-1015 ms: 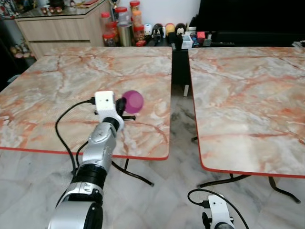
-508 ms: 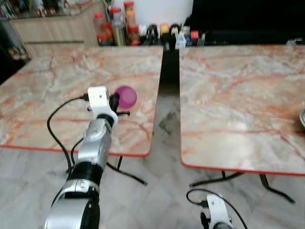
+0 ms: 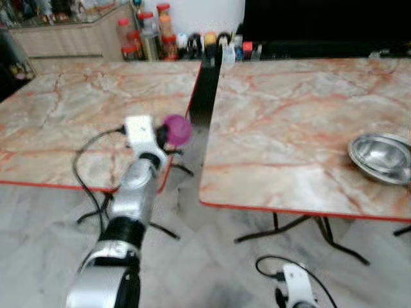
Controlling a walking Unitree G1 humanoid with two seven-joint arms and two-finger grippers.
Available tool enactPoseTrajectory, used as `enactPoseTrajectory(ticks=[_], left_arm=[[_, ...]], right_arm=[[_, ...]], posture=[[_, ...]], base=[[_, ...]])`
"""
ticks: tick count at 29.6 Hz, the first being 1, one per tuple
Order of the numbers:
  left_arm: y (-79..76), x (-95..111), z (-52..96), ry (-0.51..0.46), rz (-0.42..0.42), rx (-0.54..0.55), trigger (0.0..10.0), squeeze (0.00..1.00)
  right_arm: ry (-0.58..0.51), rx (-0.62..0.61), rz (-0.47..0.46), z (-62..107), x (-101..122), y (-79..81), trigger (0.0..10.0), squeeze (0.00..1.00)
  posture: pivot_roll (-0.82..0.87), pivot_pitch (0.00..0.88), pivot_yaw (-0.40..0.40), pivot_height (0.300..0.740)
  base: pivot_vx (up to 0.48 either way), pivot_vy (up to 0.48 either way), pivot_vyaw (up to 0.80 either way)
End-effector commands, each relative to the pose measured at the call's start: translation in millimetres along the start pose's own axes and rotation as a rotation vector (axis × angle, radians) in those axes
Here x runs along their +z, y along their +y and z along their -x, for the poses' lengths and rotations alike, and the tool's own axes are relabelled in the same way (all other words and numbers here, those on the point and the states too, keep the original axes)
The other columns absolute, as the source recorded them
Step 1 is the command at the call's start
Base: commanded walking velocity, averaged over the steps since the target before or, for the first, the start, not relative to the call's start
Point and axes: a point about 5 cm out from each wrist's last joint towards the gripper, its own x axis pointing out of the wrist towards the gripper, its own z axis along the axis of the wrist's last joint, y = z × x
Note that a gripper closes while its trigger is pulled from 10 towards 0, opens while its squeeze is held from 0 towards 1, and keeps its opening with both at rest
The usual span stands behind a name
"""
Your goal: Setting the table
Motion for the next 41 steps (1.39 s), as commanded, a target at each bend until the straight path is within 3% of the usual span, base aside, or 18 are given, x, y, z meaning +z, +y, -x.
enactPoseTrajectory(ticks=[1,27,34,41], left_arm=[[11.1,7,-0.4,-0.018,-0.017,0.028,10.0,0.0],[18.3,8,1.3,-0.028,-0.029,0.048,10.0,0.0],[22.9,11,2.3,-0.044,-0.033,0.052,10.0,0.0],[25.7,17,3.6,-0.084,0.015,0.052,10.0,0.0]], right_arm=[[-0.007,0.018,-0.014,0.1,2,8.3,10.0,0.0],[-0.026,0.021,0.005,-0.7,7,6.0,10.0,0.0],[-0.031,0.023,-0.007,-0.6,9,8.0,10.0,0.0],[-0.031,0.023,-0.011,-0.6,9,8.5,10.0,0.0]], posture=[[-0.03,0.0,0.034,0.74],[-0.03,0.0,0.021,0.74],[-0.03,0.0,0.02,0.74],[-0.03,0.0,0.018,0.74]], base=[[0.0,-0.311,0.0],[0.0,-0.303,0.0],[0.0,0.0,0.0],[0.0,0.0,0.0]])
